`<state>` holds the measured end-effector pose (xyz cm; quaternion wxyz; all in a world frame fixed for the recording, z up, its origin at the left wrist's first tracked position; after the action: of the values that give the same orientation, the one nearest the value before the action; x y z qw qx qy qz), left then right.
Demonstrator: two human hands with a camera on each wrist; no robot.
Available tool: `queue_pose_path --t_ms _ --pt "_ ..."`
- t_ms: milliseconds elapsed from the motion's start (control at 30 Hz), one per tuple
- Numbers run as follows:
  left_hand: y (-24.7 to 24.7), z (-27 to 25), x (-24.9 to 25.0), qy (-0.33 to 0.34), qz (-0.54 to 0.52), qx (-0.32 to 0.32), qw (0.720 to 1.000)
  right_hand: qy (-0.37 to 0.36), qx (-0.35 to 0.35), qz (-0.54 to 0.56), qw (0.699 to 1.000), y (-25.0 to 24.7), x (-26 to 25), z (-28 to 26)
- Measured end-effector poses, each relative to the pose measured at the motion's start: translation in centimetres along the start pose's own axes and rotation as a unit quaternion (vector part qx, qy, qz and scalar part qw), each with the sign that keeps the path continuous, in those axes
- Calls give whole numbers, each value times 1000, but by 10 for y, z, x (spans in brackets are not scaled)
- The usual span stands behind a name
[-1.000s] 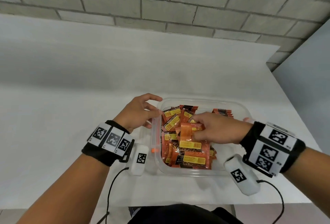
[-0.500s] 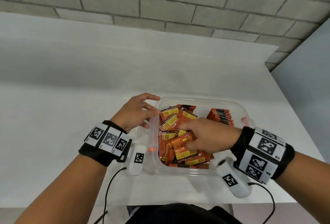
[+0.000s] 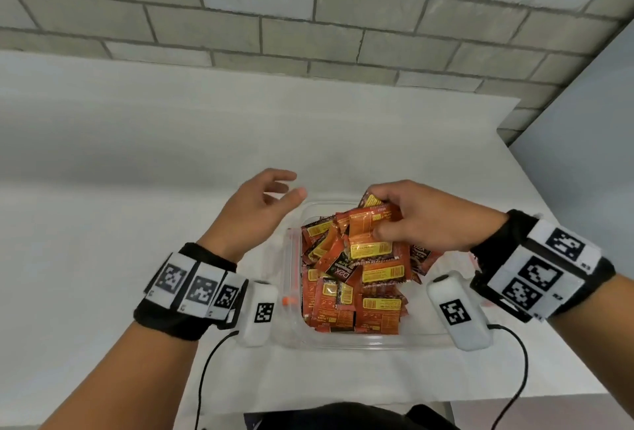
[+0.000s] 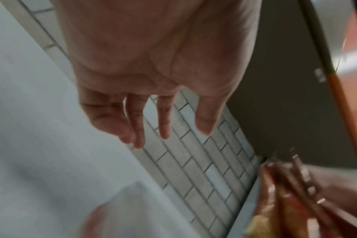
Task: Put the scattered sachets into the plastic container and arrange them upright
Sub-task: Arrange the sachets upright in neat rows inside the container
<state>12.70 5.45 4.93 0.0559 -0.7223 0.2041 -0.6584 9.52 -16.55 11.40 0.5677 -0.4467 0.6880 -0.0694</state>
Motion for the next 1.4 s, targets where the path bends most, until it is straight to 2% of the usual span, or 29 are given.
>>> queue_pose_path --t_ms 33,100,167,233,367,500,567,633,667,700,767,833,900,1067,1233,1300,1400 --pt "1 -3 12 16 -48 -24 998 -6 10 9 1000 -6 -2 -1" --pt "11 -10 32 20 -141 -123 982 -22 28 32 999 -17 -7 -2" --pt "29 -16 42 -9 -207 -231 950 -46 43 56 996 -25 -14 -3" --pt "46 -21 48 -38 -247 -296 922 -66 53 81 993 -29 -20 -3" --pt "59 -21 61 -82 -340 -296 889 -85 70 97 989 -26 -23 -1" --pt "63 -18 59 -83 -369 -288 880 -76 76 159 981 -25 -17 -3" --pt "64 -17 53 -93 -380 -274 878 -65 141 167 974 -28 -10 -8" --pt "63 -15 46 -109 -397 -244 878 -25 244 130 961 -30 3 -15" --pt "61 -14 43 -115 -403 -228 879 1 262 89 961 -29 12 -20" --pt "58 -14 40 -117 -409 -216 879 31 239 28 970 -26 21 -24" --pt "54 -13 36 -116 -416 -204 879 89 108 -104 985 -12 42 -30" --pt "52 -13 32 -115 -416 -196 881 112 -16 -216 970 2 59 -32" --pt "50 -13 30 -116 -411 -190 884 124 -85 -279 949 12 67 -32" --pt "51 -14 27 -116 -404 -191 887 110 -135 -349 921 26 77 -24" --pt "51 -15 23 -122 -396 -193 889 132 -166 -426 879 36 86 -16" --pt "50 -14 22 -125 -399 -194 887 143 -162 -431 876 36 87 -15" --pt "51 -14 24 -133 -402 -202 883 147 -138 -416 887 33 84 -15"
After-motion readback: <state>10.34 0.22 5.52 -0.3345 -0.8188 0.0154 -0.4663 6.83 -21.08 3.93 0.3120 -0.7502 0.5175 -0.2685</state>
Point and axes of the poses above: each hand's wrist, its own z-axis towards the middle knuckle, its own y-axis out of the palm, x = y × z, the point moved 2 cm from there along z, towards the middle knuckle, and after that the axes turned 1 degree about z, right-handed, at the moved point
